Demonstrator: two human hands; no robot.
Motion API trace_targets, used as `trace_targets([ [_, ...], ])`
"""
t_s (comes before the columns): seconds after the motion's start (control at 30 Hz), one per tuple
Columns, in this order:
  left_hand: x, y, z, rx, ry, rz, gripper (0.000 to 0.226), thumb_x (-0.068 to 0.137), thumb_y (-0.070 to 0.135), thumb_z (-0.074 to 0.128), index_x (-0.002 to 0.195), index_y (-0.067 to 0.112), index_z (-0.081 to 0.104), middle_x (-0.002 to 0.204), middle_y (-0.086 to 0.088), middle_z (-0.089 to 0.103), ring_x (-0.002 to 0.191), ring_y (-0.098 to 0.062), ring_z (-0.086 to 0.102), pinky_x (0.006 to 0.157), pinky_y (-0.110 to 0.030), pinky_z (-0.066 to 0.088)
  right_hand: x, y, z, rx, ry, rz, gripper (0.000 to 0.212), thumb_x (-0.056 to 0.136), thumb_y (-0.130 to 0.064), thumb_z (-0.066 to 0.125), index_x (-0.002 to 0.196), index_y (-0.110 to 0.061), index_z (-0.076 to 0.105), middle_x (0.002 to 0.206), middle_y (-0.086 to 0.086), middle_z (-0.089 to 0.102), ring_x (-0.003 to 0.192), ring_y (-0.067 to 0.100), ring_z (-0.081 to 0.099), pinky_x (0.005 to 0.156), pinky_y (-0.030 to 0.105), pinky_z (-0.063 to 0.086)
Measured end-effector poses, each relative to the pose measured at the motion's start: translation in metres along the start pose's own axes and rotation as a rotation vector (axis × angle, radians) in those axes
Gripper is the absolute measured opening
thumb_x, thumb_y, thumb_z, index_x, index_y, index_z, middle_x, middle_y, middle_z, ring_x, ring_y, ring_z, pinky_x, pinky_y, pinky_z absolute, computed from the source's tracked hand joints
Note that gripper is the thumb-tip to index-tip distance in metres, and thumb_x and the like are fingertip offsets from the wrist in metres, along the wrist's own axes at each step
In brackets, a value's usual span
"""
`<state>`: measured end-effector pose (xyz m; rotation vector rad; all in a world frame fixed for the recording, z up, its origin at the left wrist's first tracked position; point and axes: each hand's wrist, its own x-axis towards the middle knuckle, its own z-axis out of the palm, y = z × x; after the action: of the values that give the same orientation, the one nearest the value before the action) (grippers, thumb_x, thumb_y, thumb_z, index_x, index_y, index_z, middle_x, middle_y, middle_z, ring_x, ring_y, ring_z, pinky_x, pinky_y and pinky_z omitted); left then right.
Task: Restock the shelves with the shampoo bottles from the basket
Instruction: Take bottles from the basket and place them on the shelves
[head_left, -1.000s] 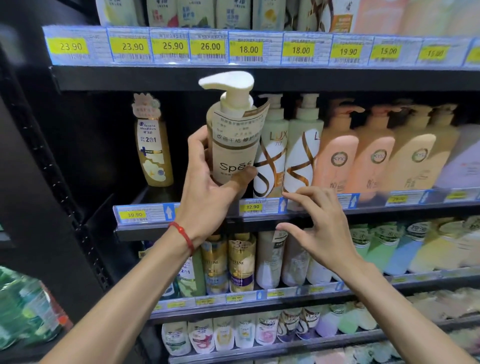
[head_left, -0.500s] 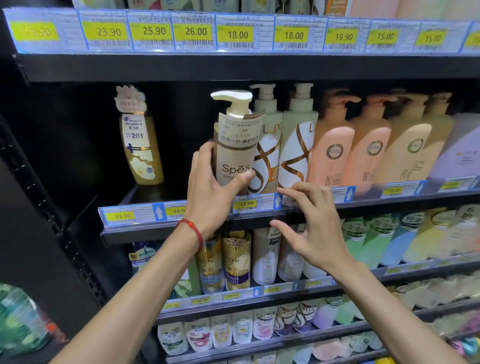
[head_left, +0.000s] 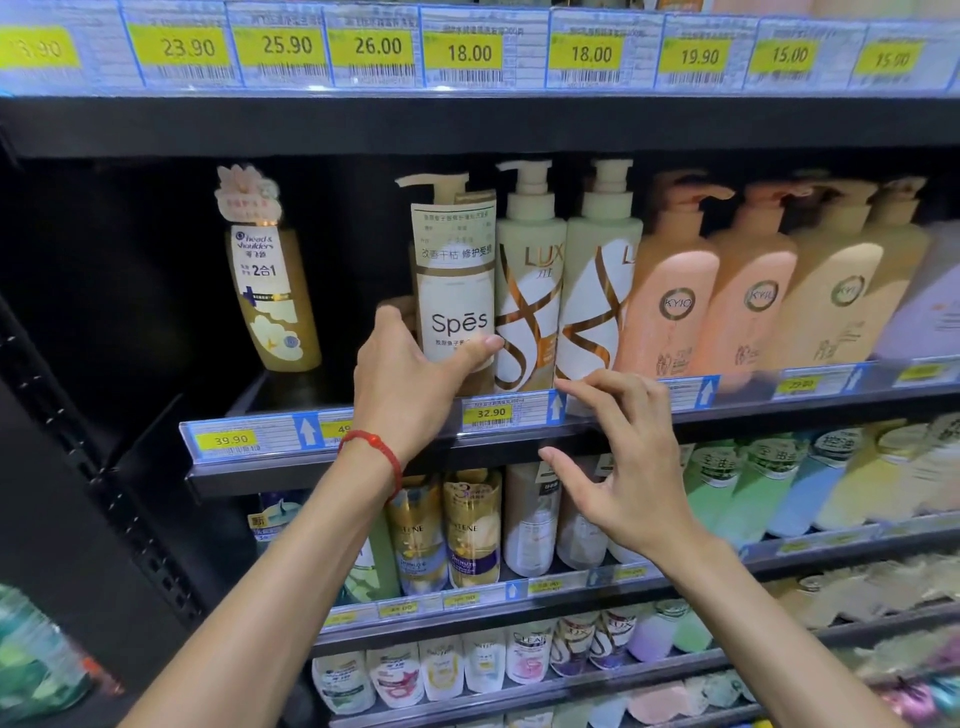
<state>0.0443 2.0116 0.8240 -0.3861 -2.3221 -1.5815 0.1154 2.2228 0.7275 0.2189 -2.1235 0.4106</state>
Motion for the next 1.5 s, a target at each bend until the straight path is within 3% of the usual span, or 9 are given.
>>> trace_targets([
  [0.23,-0.010,-0.001,0.002,0.096,-0.021,0.075,0.057,0.086,0.047,0.075,0.127,0.019,0.047,0.130,-0.002,0.063,0.112,-0.015,0.063,0.089,-0.036,0.059,-0.002,0.000,0.002,-0.018,-0.007,-0.012,0.063,0.086,-0.037,0.079,0.141,-0.013,0.061,0.132,0.005,0.055,0.125,0.030,0.047,0.112,0.035,0.038],
  [0.33,-0.027,-0.007,0.002,0.251,0.063,0.146,0.073,0.092,0.043,0.069,0.150,0.014,0.036,0.150,-0.004,0.045,0.135,-0.016,0.045,0.110,-0.027,0.038,-0.002,-0.004,-0.002,-0.053,-0.028,-0.020,0.062,0.088,-0.035,0.077,0.143,-0.012,0.060,0.133,0.008,0.055,0.125,0.032,0.048,0.111,0.040,0.041],
  [0.4,-0.049,-0.009,0.001,0.288,0.114,0.238,0.075,0.095,0.035,0.066,0.156,0.015,0.027,0.157,0.000,0.034,0.144,-0.011,0.033,0.112,-0.019,0.026,-0.004,-0.009,-0.008,-0.088,-0.069,-0.020,0.063,0.089,-0.032,0.074,0.146,-0.011,0.056,0.137,0.010,0.053,0.128,0.033,0.048,0.111,0.043,0.043],
  [0.5,-0.082,-0.014,0.001,0.395,0.121,0.412,0.063,0.095,0.027,0.065,0.150,0.016,0.036,0.149,0.000,0.041,0.138,-0.018,0.042,0.112,-0.032,0.038,-0.018,-0.022,-0.025,-0.110,-0.124,0.005,0.063,0.090,-0.029,0.071,0.148,-0.011,0.054,0.143,0.011,0.051,0.133,0.033,0.047,0.113,0.043,0.042],
  [0.67,-0.136,-0.024,0.006,0.614,-0.078,0.557,0.056,0.093,0.028,0.064,0.145,0.013,0.048,0.145,-0.005,0.049,0.134,-0.027,0.048,0.104,-0.045,0.048,-0.067,-0.051,-0.067,-0.198,-0.147,0.029,0.050,0.092,-0.028,0.066,0.138,-0.009,0.061,0.141,0.011,0.056,0.130,0.032,0.050,0.112,0.041,0.040],
  [0.93,-0.204,-0.047,0.027,0.739,-0.382,0.739,0.054,0.091,0.035,0.062,0.139,0.011,0.053,0.139,-0.011,0.053,0.127,-0.033,0.051,0.090,-0.044,0.051,-0.170,-0.083,-0.120,-0.434,-0.212,0.200,0.051,0.093,-0.033,0.065,0.138,-0.009,0.060,0.134,0.010,0.058,0.124,0.033,0.055,0.108,0.044,0.045],
  [1.13,-0.272,-0.060,0.058,0.732,-0.615,0.853,0.059,0.087,0.042,0.062,0.139,0.015,0.058,0.140,-0.010,0.056,0.131,-0.033,0.051,0.103,-0.045,0.042,-0.261,-0.103,-0.169,-0.576,-0.286,0.398,0.050,0.090,-0.036,0.068,0.133,-0.011,0.064,0.133,0.010,0.060,0.125,0.033,0.055,0.109,0.046,0.045],
  [1.23,-0.301,-0.057,0.073,0.697,-0.692,0.893,0.057,0.087,0.043,0.058,0.136,0.015,0.058,0.138,-0.011,0.056,0.129,-0.033,0.050,0.102,-0.044,0.038,-0.300,-0.112,-0.197,-0.625,-0.321,0.502,0.049,0.093,-0.038,0.064,0.133,-0.011,0.065,0.134,0.010,0.061,0.127,0.033,0.055,0.110,0.047,0.044],
  [1.5,-0.369,-0.022,0.152,0.646,-0.871,0.975,0.055,0.088,0.043,0.056,0.136,0.016,0.057,0.139,-0.009,0.057,0.131,-0.032,0.050,0.103,-0.047,0.046,-0.386,-0.090,-0.270,-0.702,-0.303,0.698,0.046,0.093,-0.040,0.061,0.130,-0.012,0.064,0.133,0.006,0.061,0.127,0.030,0.054,0.109,0.042,0.043],
])
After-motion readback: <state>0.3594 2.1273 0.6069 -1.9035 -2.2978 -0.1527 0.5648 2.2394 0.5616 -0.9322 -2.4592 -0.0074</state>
